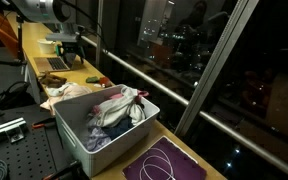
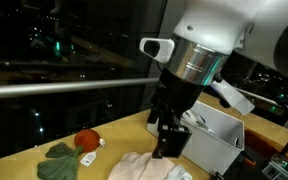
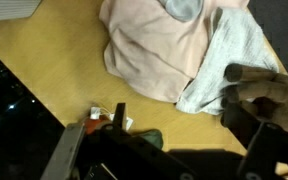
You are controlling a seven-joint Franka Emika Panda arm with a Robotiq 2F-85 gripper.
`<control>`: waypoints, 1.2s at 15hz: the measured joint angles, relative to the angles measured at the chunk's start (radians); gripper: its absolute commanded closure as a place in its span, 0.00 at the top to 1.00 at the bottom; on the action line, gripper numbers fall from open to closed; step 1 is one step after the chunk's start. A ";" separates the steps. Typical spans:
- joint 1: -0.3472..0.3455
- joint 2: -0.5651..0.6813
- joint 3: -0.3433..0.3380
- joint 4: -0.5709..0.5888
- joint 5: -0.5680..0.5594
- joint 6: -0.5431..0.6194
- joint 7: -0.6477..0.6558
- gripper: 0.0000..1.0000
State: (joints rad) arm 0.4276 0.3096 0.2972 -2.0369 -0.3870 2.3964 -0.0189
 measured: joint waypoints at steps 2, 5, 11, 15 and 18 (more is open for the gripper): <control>0.016 0.029 0.000 -0.008 -0.001 -0.002 0.023 1.00; 0.027 0.063 0.000 -0.035 -0.001 0.002 0.049 1.00; 0.036 0.157 -0.023 -0.091 -0.020 0.077 0.091 1.00; 0.043 0.222 -0.082 -0.122 -0.059 0.183 0.115 1.00; 0.058 0.250 -0.139 -0.147 -0.091 0.271 0.147 1.00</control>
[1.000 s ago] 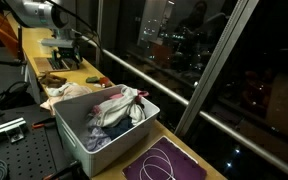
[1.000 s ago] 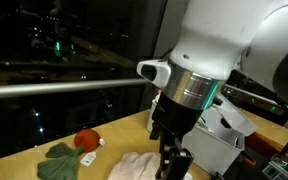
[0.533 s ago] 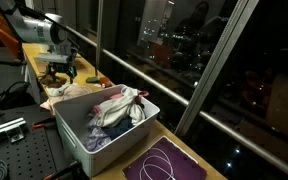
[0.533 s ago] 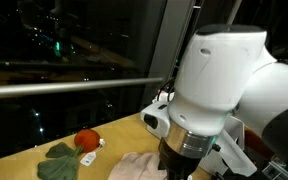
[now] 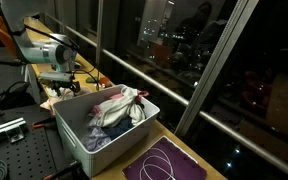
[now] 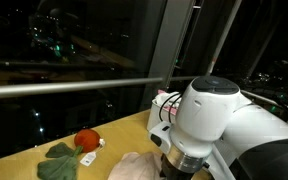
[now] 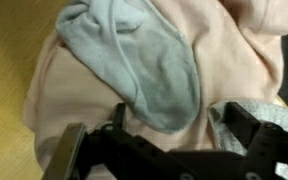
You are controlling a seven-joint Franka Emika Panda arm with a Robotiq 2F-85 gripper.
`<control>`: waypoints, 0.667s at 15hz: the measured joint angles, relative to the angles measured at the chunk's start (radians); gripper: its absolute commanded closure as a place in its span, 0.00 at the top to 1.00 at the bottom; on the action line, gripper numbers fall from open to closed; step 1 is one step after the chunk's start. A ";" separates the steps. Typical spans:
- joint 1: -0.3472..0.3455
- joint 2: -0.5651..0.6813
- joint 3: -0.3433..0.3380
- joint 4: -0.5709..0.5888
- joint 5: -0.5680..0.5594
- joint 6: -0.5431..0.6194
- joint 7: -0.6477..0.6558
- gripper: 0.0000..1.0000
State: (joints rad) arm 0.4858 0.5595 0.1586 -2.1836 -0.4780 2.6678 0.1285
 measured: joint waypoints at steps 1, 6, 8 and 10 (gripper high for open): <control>0.003 0.007 -0.016 -0.009 -0.006 0.033 0.010 1.00; 0.040 0.052 -0.071 -0.023 -0.008 0.176 0.035 0.66; 0.062 0.063 -0.090 -0.023 -0.007 0.216 0.041 0.52; 0.083 0.068 -0.107 -0.023 -0.005 0.242 0.043 0.36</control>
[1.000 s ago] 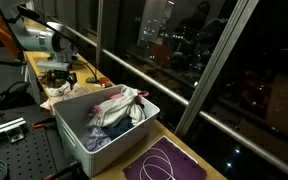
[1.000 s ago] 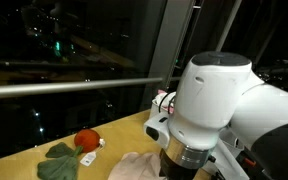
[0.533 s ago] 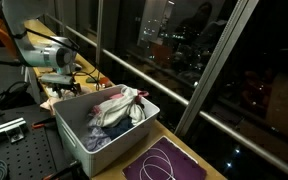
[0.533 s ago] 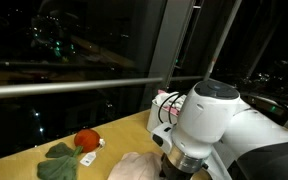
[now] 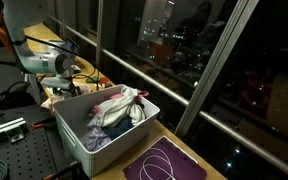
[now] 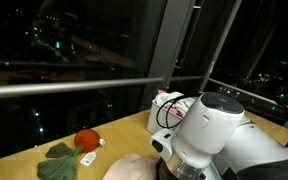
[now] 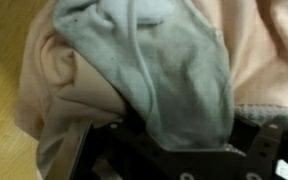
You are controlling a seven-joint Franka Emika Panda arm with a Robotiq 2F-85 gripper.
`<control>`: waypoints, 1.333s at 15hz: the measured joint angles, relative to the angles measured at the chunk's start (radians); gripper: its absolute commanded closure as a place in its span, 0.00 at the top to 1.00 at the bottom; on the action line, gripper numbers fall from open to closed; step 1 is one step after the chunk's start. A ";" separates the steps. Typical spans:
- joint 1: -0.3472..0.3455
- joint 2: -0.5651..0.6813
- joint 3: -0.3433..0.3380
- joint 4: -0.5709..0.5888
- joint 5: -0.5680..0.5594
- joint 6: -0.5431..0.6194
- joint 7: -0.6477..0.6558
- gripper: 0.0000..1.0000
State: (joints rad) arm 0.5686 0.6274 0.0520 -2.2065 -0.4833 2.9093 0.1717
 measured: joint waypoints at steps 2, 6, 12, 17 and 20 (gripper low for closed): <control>0.019 0.001 -0.012 0.000 0.002 0.015 0.001 0.21; 0.042 0.001 -0.021 0.001 0.007 0.022 0.001 0.00; 0.056 -0.033 -0.024 0.008 0.013 0.016 -0.002 0.00; 0.059 -0.213 -0.043 0.002 0.005 -0.106 -0.014 0.00; 0.037 -0.351 -0.042 -0.002 -0.010 -0.226 -0.024 0.00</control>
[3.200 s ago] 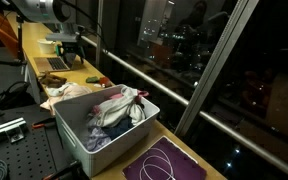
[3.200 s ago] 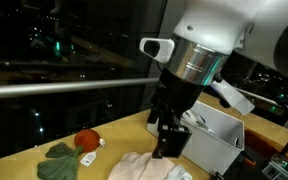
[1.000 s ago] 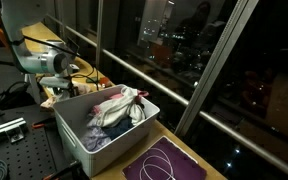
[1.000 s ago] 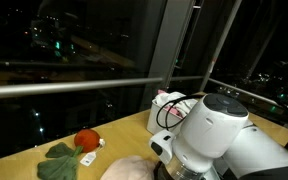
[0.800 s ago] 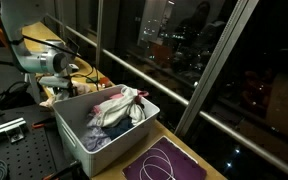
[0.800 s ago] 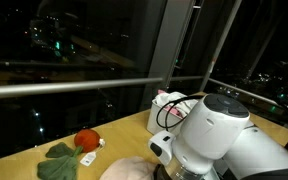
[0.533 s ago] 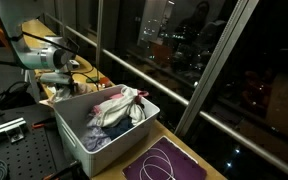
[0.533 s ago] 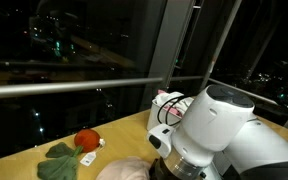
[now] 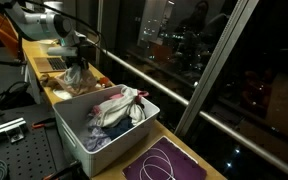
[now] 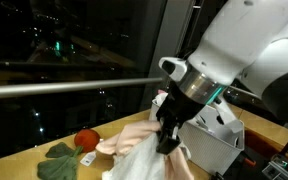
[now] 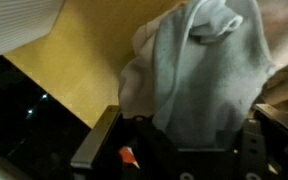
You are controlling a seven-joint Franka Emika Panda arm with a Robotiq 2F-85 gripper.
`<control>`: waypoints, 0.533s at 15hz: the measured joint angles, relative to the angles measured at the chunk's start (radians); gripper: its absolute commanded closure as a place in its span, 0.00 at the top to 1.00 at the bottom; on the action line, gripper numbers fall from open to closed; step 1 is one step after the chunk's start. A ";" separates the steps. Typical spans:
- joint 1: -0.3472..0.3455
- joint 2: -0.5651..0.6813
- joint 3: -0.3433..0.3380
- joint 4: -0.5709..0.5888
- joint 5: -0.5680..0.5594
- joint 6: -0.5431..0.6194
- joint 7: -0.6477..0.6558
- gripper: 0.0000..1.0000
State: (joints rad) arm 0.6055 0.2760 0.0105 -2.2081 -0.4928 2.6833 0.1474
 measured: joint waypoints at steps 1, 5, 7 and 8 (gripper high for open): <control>-0.017 -0.046 0.005 -0.001 -0.003 -0.040 -0.009 0.00; -0.145 -0.224 0.057 -0.002 -0.002 -0.177 -0.089 0.00; -0.215 -0.307 0.075 0.002 0.009 -0.233 -0.151 0.00; -0.248 -0.347 0.079 0.006 0.017 -0.259 -0.187 0.00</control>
State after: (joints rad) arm 0.3575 -0.0705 0.0891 -2.2025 -0.4755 2.4239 -0.0391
